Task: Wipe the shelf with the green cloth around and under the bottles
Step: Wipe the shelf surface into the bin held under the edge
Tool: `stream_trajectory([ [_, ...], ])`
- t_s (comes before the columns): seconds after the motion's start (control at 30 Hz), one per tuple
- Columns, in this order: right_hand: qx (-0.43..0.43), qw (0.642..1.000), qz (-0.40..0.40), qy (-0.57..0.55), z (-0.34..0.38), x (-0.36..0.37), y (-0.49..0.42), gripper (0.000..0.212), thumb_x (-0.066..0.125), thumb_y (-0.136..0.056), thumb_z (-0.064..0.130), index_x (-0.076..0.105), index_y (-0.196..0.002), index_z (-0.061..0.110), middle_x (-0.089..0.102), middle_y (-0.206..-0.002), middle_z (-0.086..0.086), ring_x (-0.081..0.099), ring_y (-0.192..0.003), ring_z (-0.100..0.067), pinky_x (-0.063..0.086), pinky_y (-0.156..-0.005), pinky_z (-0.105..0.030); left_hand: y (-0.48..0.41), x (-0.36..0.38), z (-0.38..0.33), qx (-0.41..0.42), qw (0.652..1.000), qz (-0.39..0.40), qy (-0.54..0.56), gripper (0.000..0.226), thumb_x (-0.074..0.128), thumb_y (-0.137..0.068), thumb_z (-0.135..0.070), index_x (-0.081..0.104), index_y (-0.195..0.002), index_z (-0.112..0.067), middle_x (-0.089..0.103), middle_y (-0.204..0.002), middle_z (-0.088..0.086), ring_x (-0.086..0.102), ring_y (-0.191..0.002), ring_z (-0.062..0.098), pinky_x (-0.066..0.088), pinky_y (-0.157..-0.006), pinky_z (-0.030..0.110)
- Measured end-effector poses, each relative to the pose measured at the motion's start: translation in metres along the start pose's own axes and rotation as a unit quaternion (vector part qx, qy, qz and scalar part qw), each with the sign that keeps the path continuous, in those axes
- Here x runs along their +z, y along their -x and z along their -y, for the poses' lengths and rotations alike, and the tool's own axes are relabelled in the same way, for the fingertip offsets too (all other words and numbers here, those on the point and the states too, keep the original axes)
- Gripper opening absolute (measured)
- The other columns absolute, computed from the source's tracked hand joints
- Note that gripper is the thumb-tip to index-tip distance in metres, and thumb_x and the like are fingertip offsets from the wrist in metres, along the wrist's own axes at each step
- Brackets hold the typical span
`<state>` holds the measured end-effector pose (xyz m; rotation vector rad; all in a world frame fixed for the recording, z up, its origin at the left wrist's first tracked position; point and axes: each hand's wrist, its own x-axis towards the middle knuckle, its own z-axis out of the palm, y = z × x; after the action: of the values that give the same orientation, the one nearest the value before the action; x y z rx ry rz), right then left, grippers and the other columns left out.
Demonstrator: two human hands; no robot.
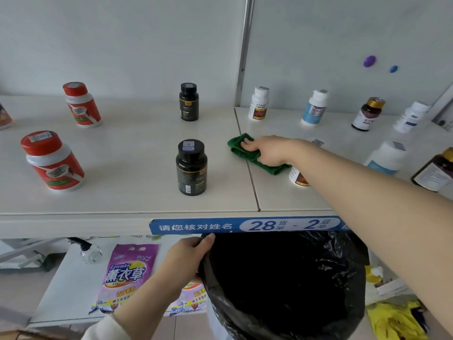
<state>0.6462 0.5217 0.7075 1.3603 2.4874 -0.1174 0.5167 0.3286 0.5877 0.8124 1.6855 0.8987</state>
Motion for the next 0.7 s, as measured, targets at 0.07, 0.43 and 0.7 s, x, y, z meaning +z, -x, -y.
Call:
stream_trajectory([
  [0.07,-0.02,1.0,-0.009,-0.019,0.001,0.008,0.007,0.067,0.03,-0.092,-0.003,0.009,-0.147,0.03,0.008,-0.157,0.006,0.03,-0.136,-0.028,0.03,-0.106,-0.03,0.0,0.0,0.0,0.001,1.0,0.004,0.006,0.024,0.05,-0.091,-0.034,0.064,-0.088,-0.015,0.068,-0.099,0.011,0.066,-0.087,0.023,0.056,-0.055,0.027],
  [0.43,-0.09,0.985,-0.083,-0.122,0.012,0.036,0.048,0.06,0.04,-0.092,-0.001,0.028,-0.143,0.027,0.023,-0.153,0.015,0.032,-0.137,-0.016,0.03,-0.105,-0.027,-0.004,0.003,0.0,-0.013,1.0,-0.003,0.013,0.031,0.052,-0.09,-0.034,0.063,-0.103,-0.008,0.067,-0.104,0.014,0.066,-0.089,0.029,0.058,-0.054,0.029],
  [0.7,-0.121,0.976,-0.121,-0.134,0.014,0.05,0.057,0.061,0.038,-0.091,-0.004,0.03,-0.142,0.028,0.026,-0.151,0.017,0.026,-0.139,-0.007,0.029,-0.102,-0.022,-0.004,0.004,0.002,-0.017,1.0,-0.001,0.014,0.036,0.051,-0.091,-0.035,0.062,-0.11,-0.007,0.066,-0.105,0.012,0.065,-0.093,0.029,0.059,-0.058,0.031],
])
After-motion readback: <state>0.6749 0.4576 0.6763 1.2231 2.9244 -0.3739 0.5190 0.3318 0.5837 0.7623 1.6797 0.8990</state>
